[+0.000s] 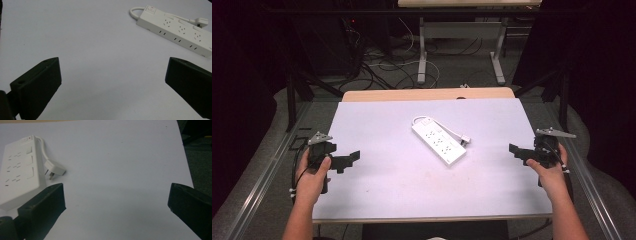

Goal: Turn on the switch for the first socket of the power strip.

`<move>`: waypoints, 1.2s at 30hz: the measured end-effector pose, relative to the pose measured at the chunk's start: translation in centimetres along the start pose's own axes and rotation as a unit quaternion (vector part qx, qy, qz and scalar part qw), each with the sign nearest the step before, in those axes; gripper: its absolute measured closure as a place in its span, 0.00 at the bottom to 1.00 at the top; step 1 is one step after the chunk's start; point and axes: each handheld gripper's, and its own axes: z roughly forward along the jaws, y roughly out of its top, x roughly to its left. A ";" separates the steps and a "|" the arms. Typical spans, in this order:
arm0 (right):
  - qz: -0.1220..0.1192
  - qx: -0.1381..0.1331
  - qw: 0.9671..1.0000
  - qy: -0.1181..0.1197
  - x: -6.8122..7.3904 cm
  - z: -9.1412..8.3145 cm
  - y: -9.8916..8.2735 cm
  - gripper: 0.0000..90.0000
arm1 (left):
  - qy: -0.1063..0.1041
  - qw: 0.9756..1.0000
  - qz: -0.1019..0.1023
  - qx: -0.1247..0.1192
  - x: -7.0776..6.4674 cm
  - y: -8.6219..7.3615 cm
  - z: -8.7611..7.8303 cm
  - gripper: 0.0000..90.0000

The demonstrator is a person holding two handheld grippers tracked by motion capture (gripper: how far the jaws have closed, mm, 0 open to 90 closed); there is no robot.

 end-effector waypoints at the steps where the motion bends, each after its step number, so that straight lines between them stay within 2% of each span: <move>1: 0.000 0.003 1.000 -0.003 -0.2 0.0 -0.1 0.01 | 0.000 1.000 -0.001 0.000 0.0 0.0 0.0 0.00; 4: 0.006 -0.001 1.000 -0.015 -0.8 0.3 -0.4 0.01 | 0.001 1.000 -0.002 0.000 0.0 -0.1 0.1 0.00; 5: 0.010 0.004 1.000 -0.013 -1.0 0.3 -0.4 0.01 | 0.000 1.000 -0.001 0.006 0.1 0.0 0.0 0.00; 10: 0.026 0.009 0.999 -0.016 -1.6 0.6 -0.8 0.02 | 0.003 1.000 -0.002 0.000 0.1 -0.1 0.1 0.00; 12: 0.024 0.007 1.000 -0.017 -1.8 0.8 -0.9 0.02 | 0.004 1.000 -0.003 0.000 0.1 -0.1 0.1 0.00; 13: 0.031 0.007 0.999 -0.021 -1.7 0.8 -1.0 0.02 | 0.004 1.000 -0.003 0.000 0.1 -0.1 0.1 0.00; 14: 0.025 0.007 0.999 -0.020 -1.9 0.9 -1.0 0.02 | 0.003 1.000 -0.003 -0.001 0.1 -0.1 0.1 0.00; 20: 0.025 0.012 0.999 -0.029 -2.0 1.4 -1.5 0.02 | 0.003 1.000 -0.002 0.000 0.2 -0.1 0.1 0.00; 28: 0.019 0.018 0.999 -0.026 -1.9 1.8 -1.7 0.02 | 0.004 1.000 -0.003 -0.001 0.2 -0.1 0.1 0.00; 29: 0.026 0.020 0.999 -0.027 -1.8 1.8 -1.7 0.02 | 0.004 1.000 -0.003 -0.001 0.2 -0.1 0.1 0.00; 36: 0.017 0.022 0.999 -0.023 -1.6 2.0 -1.8 0.02 | 0.003 1.000 -0.003 -0.001 0.2 -0.1 0.0 0.00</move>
